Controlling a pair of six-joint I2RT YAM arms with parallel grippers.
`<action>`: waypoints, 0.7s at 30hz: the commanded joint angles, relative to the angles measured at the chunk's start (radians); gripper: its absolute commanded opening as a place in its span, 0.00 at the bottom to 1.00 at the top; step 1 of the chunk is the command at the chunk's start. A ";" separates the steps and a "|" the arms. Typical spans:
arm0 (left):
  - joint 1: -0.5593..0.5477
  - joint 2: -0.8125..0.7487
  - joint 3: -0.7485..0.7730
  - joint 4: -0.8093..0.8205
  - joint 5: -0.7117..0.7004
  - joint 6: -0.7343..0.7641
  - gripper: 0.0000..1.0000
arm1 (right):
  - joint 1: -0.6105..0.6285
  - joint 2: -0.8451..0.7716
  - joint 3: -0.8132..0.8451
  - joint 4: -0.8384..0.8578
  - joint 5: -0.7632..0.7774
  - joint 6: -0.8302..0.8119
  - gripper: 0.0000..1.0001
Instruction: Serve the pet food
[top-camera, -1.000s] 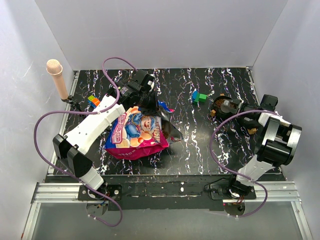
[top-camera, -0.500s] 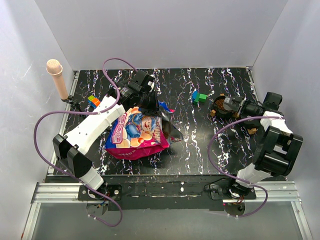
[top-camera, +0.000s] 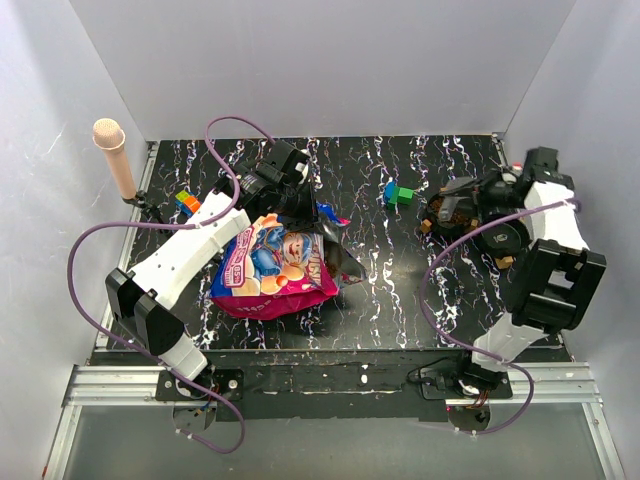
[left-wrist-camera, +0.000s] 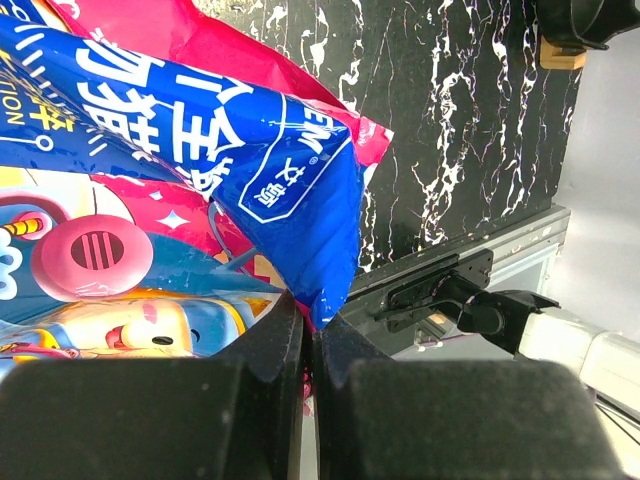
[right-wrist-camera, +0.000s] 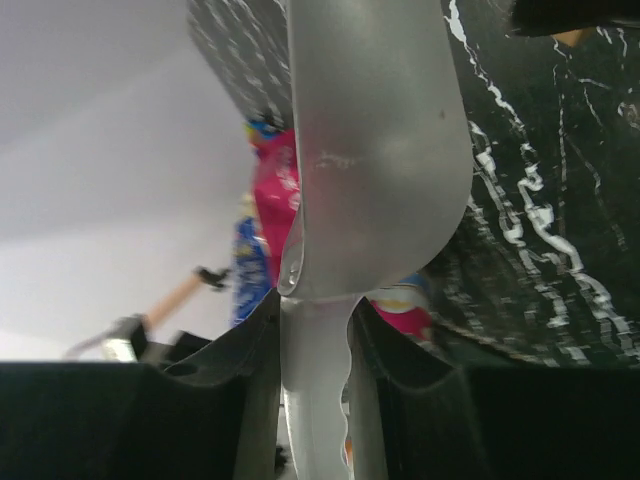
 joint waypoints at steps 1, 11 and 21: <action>0.006 -0.078 0.011 0.005 -0.003 0.011 0.00 | 0.199 0.033 0.070 -0.276 0.235 -0.446 0.01; 0.005 -0.106 0.027 -0.075 -0.012 0.022 0.00 | 0.504 -0.063 -0.182 0.145 0.398 -0.540 0.01; 0.005 -0.086 -0.013 -0.041 0.040 0.051 0.00 | 0.599 -0.217 -0.071 -0.287 0.243 -0.724 0.01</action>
